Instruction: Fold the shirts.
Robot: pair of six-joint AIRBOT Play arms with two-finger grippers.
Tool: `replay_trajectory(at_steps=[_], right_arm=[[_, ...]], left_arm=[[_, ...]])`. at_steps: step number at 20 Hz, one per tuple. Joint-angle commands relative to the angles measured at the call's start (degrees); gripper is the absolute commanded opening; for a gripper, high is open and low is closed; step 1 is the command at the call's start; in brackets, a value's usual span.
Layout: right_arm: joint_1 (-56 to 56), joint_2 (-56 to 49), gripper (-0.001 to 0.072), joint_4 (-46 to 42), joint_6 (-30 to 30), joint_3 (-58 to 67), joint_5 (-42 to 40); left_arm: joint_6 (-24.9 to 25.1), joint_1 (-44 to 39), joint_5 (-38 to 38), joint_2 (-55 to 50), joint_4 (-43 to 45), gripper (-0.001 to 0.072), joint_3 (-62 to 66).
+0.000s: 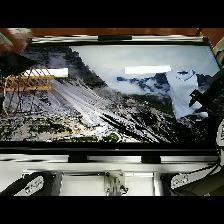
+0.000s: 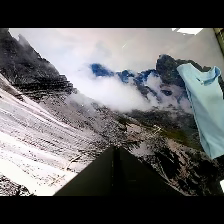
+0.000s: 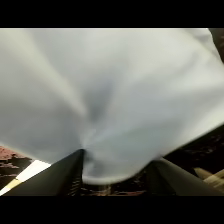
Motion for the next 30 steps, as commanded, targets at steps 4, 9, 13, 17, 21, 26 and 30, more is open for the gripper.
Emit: replay_trajectory(at_steps=[4, 9, 13, 17, 21, 26, 30], right_arm=[[-0.09, 5.51, 0.0498, -22.43, -7.58, 3.48, -10.95], [3.08, 12.74, 0.0498, -10.95, -11.74, 18.01, 15.69], [16.87, 13.92, 0.0498, -5.68, -14.75, 18.38, 23.5], [25.94, 6.95, 0.0565, -0.31, -19.52, 18.4, 1.31], [27.89, 5.68, 0.0565, 1.38, -18.16, 18.4, -1.42], [27.87, 5.66, 0.0564, 1.4, -18.14, 18.4, -0.48], [27.87, 5.66, 0.0564, 1.4, -18.14, 18.4, -0.46]], left_arm=[[0.26, -0.02, 0.04, -0.63, 0.02, 0.0036, 0.0], [2.95, -5.14, 1.31, -5.88, 6.45, 0.0034, 0.24], [-10.82, -20.02, -4.87, -14.73, 43.89, 0.0035, 4.31], [-14.49, -27.71, -15.32, -20.57, 55.15, 0.0613, 8.02], [-14.62, -27.96, -15.43, -20.79, 53.31, 0.0606, 7.96], [-15.52, -27.71, -15.67, -20.96, 53.29, 0.0606, 7.96], [-16.24, -27.69, -15.67, -20.96, 53.29, 0.0606, 7.96]])
